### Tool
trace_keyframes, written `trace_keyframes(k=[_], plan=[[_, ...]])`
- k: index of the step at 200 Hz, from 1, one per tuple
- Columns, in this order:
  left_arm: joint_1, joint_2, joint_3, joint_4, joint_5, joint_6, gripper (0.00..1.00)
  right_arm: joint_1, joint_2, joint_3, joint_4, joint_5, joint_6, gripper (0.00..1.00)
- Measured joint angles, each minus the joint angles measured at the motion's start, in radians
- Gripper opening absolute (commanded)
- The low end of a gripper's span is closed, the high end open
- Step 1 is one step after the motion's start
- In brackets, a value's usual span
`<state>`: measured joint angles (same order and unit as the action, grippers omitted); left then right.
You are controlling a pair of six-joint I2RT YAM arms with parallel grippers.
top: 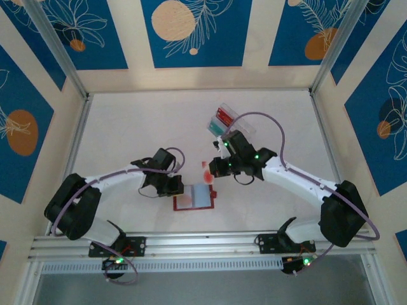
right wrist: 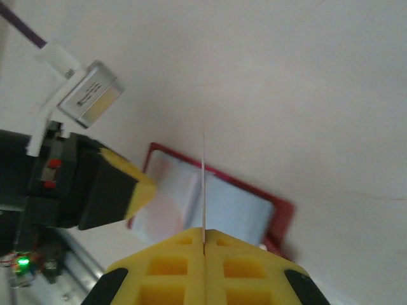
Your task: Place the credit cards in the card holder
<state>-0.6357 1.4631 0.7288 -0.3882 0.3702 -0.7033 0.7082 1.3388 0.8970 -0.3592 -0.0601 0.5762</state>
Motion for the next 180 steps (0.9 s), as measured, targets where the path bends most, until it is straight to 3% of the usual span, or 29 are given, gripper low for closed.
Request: trace_keyframes(k=[73, 180], plan=[[-0.001, 0.019, -0.042, 0.036, -0.009, 0.003, 0.07, 0.031, 0.019, -0.209, 0.393, -0.153, 0.190, 0.00], [-0.001, -0.003, -0.076, 0.084, -0.005, -0.004, 0.07, 0.051, 0.129, -0.284, 0.530, -0.161, 0.245, 0.00]])
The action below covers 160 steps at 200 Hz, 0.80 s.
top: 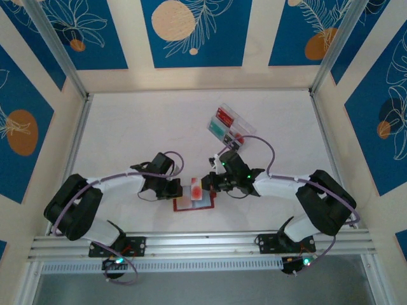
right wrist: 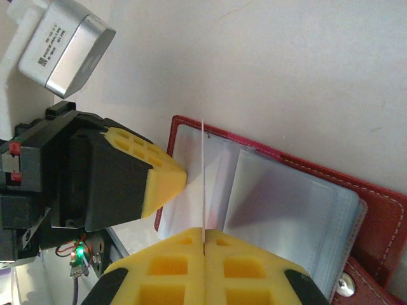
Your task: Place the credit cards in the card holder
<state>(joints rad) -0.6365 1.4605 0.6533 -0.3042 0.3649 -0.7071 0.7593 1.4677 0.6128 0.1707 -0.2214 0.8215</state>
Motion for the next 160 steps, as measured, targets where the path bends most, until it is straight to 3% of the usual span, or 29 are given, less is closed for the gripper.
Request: trace_keyframes(k=[160], plan=[[0.000, -0.014, -0.018, 0.021, 0.000, -0.017, 0.06, 0.032, 0.071, -0.009, 0.013, -0.001, 0.051, 0.00]])
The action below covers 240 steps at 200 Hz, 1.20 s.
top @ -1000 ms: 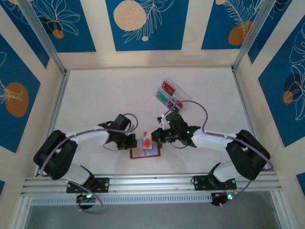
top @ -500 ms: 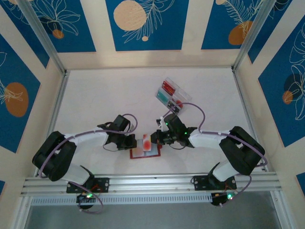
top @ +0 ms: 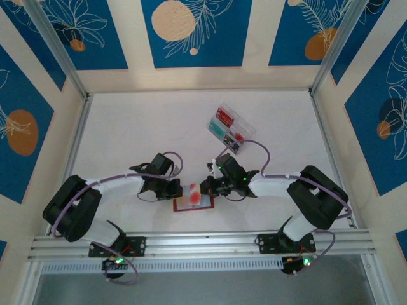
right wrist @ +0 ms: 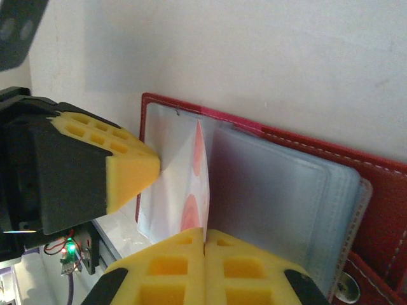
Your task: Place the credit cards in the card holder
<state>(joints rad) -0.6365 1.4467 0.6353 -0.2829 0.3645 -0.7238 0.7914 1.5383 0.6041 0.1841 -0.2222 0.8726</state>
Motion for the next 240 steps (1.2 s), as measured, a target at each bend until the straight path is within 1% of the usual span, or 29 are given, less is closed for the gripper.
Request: trace_keyframes(k=[69, 160, 240], plan=[[0.000, -0.004, -0.006, 0.006, 0.001, -0.002, 0.07, 0.002, 0.012, 0.013, -0.068, -0.026, 0.001, 0.00], [0.000, -0.024, -0.025, 0.016, 0.000, -0.007, 0.06, 0.004, 0.110, 0.113, -0.122, -0.072, -0.011, 0.00], [0.000, -0.071, -0.053, -0.011, -0.018, -0.029, 0.07, 0.055, 0.221, 0.200, -0.102, -0.076, 0.038, 0.00]])
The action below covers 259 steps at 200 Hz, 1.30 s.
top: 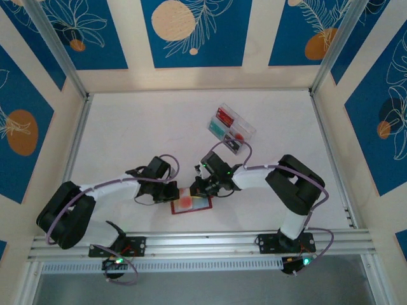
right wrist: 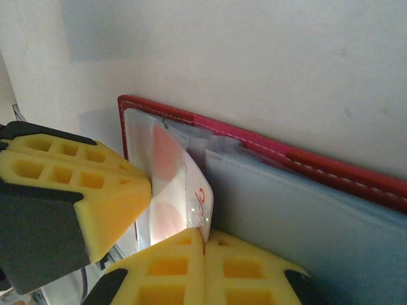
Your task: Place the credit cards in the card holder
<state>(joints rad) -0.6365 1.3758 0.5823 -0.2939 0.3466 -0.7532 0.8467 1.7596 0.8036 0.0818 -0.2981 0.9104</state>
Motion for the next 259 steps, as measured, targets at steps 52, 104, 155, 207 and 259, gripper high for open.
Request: trace_keyframes(k=[52, 104, 155, 207, 259], plan=[[0.019, -0.029, 0.003, -0.048, 0.011, 0.001, 0.08, -0.016, 0.018, 0.028, -0.032, -0.031, -0.021, 0.00], [0.124, -0.137, -0.006, -0.121, 0.011, 0.032, 0.07, -0.036, 0.018, 0.049, -0.092, -0.058, -0.067, 0.00], [0.121, -0.056, -0.009, -0.106, 0.022, 0.050, 0.07, -0.035, 0.042, 0.082, -0.127, -0.078, -0.098, 0.00], [0.107, 0.003, -0.010, -0.071, 0.028, 0.049, 0.06, -0.035, 0.075, 0.136, -0.185, -0.105, -0.147, 0.00], [0.098, 0.013, -0.010, -0.051, 0.034, 0.045, 0.06, -0.002, 0.118, 0.185, -0.211, -0.111, -0.152, 0.04]])
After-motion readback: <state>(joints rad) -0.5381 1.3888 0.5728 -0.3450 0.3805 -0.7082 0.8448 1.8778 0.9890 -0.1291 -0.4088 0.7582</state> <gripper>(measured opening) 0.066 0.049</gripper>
